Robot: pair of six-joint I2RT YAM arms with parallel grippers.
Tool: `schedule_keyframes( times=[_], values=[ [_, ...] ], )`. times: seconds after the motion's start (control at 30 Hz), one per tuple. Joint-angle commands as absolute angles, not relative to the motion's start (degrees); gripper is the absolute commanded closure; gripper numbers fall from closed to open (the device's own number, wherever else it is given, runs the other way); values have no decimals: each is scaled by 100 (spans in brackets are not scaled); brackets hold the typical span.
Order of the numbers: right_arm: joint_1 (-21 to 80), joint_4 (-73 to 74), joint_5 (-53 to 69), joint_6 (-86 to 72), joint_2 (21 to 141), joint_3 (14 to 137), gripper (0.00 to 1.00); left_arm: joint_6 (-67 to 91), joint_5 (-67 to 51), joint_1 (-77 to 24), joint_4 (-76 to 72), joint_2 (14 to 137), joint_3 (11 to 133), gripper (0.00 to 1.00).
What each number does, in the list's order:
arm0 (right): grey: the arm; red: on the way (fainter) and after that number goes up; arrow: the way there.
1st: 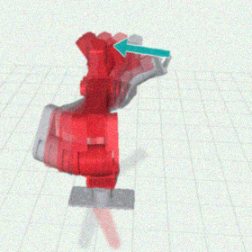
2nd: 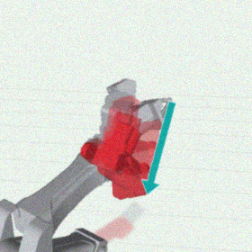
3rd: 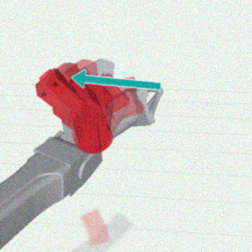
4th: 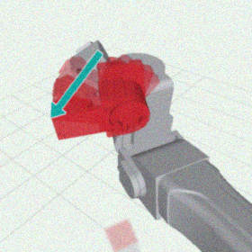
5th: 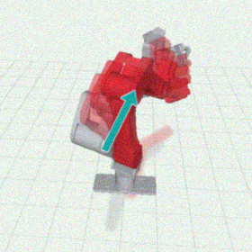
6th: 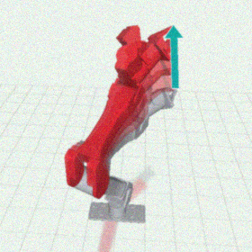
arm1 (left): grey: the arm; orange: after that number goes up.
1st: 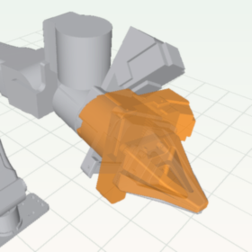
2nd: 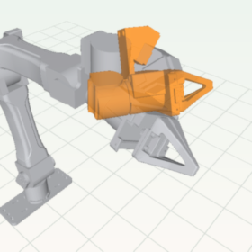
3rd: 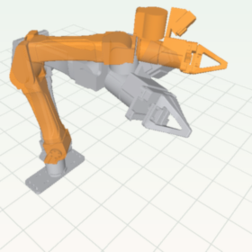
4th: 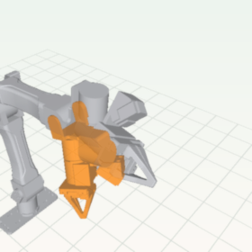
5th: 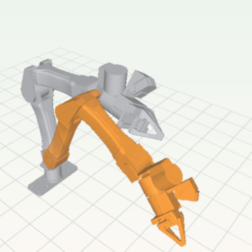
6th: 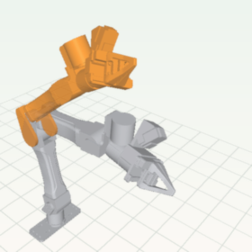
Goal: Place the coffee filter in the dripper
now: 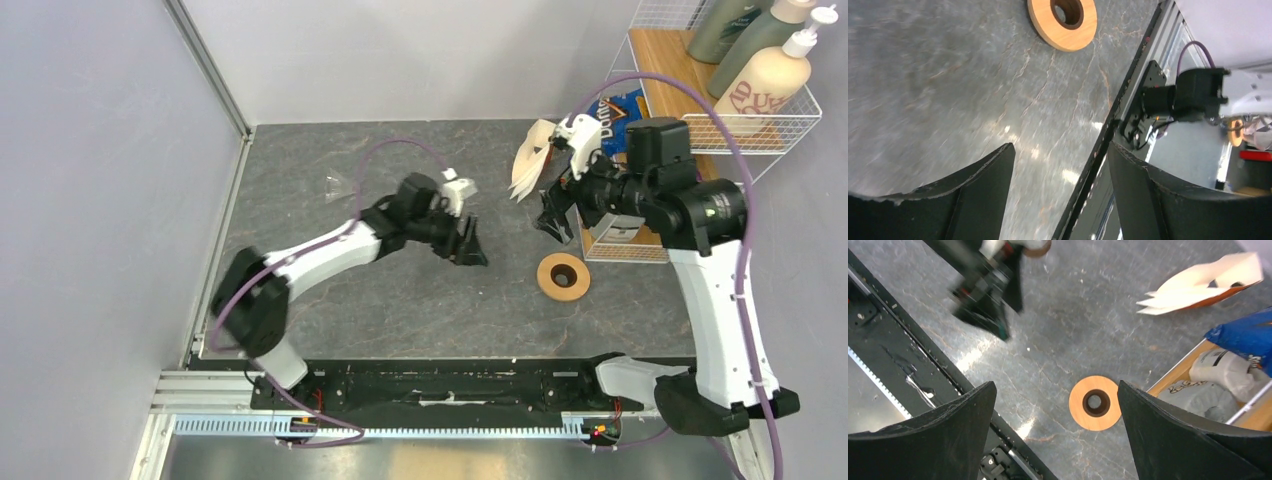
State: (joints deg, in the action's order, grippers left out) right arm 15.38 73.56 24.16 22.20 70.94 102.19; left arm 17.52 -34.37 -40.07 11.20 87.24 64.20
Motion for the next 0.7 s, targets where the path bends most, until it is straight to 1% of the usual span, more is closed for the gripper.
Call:
schedule_keyframes(
  times=[0.0,0.07,0.13,0.27,0.47,0.67],
  values=[
    [1542,7048,2514,1849,6981,10622,1,3152,-2971,-4693,100,10008,7408,26],
    [1539,7079,2562,1822,7004,10738,1,3455,-2924,-4888,-158,10610,7769,30],
    [1547,7106,2630,1817,7029,10797,1,3770,-2947,-5035,-285,11160,8127,31],
    [1548,7131,2738,1841,7023,10764,1,4114,-2841,-5255,-632,11934,8535,35],
    [1547,7121,2966,1837,6941,10624,1,4332,-2842,-5291,-1392,12517,8508,37],
    [1545,7167,3050,1820,6919,10565,1,4534,-2973,-5282,-1714,12959,8624,37]
  ],
)
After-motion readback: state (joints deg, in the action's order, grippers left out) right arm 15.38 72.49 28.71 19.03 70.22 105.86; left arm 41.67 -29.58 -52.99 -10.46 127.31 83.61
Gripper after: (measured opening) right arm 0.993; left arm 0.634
